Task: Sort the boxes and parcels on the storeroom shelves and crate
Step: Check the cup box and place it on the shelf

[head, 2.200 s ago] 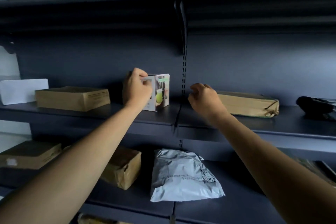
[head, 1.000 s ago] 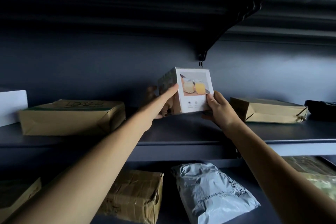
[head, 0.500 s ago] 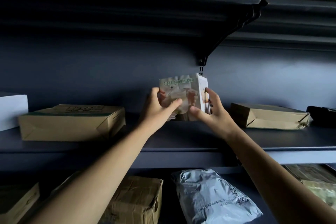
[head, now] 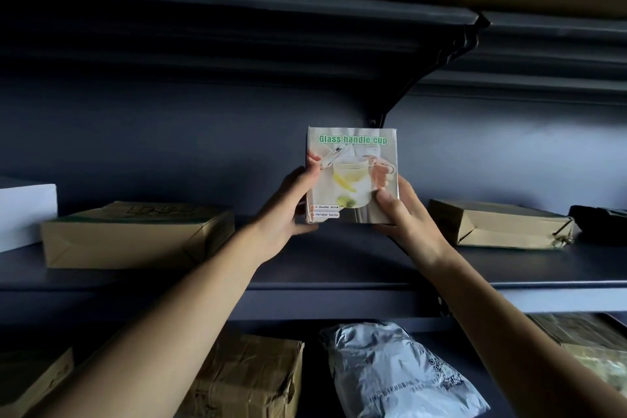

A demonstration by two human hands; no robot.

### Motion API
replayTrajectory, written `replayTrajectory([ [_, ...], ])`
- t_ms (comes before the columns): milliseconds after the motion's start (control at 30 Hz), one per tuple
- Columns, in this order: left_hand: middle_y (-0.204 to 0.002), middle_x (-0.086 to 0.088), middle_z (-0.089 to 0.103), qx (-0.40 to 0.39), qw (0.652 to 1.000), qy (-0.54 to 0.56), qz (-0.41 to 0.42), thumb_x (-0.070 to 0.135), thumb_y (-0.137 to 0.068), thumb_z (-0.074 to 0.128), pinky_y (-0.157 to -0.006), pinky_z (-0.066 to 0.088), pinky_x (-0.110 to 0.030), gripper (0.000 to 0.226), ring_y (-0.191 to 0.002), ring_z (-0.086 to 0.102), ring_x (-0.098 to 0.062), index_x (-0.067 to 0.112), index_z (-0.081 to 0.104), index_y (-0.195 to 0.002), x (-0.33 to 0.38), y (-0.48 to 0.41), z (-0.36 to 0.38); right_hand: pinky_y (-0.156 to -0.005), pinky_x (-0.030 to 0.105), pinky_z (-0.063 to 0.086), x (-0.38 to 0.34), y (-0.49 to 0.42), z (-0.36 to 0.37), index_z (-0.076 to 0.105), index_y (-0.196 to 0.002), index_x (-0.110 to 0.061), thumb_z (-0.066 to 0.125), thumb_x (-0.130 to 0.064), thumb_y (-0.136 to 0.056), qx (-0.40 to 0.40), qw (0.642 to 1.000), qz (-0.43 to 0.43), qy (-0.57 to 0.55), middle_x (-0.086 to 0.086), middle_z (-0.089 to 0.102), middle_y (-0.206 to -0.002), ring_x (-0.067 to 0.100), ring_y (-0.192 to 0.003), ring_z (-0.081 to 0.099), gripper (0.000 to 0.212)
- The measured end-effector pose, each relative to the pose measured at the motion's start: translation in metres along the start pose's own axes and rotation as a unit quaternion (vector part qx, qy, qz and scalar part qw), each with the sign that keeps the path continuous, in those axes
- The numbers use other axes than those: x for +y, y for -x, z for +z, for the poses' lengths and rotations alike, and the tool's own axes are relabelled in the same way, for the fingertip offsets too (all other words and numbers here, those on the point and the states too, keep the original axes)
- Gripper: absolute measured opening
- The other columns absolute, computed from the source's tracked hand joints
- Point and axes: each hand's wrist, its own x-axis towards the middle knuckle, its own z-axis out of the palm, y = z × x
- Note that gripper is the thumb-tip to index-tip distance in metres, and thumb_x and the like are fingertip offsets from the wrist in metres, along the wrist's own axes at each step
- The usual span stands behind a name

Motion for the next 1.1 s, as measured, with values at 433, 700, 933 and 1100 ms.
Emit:
replayTrajectory([
  [433, -0.114, 0.017, 0.067, 0.1, 0.992, -0.068, 0.039, 0.054, -0.05, 0.086, -0.099, 0.05, -0.042, 0.086, -0.11, 0.062, -0.006, 0.034, 0.047, -0.125, -0.011, -0.003, 0.001, -0.069, 0.015, 0.051, 0.019, -0.011, -0.004, 0.046, -0.109, -0.025, 0.067, -0.01, -0.088, 0.155, 0.959, -0.054, 0.231, 0.001, 0.063, -0.099, 0.007, -0.086, 0.063, 0.034],
  [700, -0.113, -0.002, 0.062, 0.154, 0.98, -0.121, 0.023, 0.035, -0.075, 0.081, -0.073, 0.06, -0.038, 0.051, -0.101, 0.065, -0.02, 0.02, 0.05, -0.112, -0.012, -0.007, -0.004, -0.113, 0.04, 0.037, 0.025, -0.013, -0.005, 0.03, -0.15, -0.03, 0.06, -0.086, -0.059, 0.014, 0.988, 0.056, 0.145, -0.004, 0.043, -0.148, 0.012, -0.132, 0.046, 0.111],
  [933, -0.106, -0.003, 0.066, 0.172, 0.969, -0.168, 0.052, 0.033, -0.093, 0.062, -0.052, 0.052, -0.025, 0.022, -0.09, 0.066, -0.015, 0.017, 0.05, -0.104, -0.008, -0.004, -0.002, -0.104, 0.04, 0.047, 0.022, -0.014, -0.003, 0.042, -0.14, -0.033, 0.067, -0.079, -0.064, -0.018, 0.992, 0.03, 0.122, -0.014, 0.058, -0.132, 0.01, -0.119, 0.059, 0.093],
  [1100, -0.103, 0.0, 0.069, 0.178, 0.976, -0.107, 0.063, 0.035, -0.097, 0.054, -0.066, 0.052, -0.029, 0.013, -0.09, 0.066, -0.017, 0.023, 0.054, -0.092, -0.004, -0.005, -0.001, -0.107, 0.044, 0.044, 0.014, -0.011, 0.0, 0.057, -0.119, -0.046, 0.048, -0.049, -0.093, 0.005, 0.998, 0.009, 0.062, -0.017, 0.066, -0.12, 0.003, -0.116, 0.059, 0.028],
])
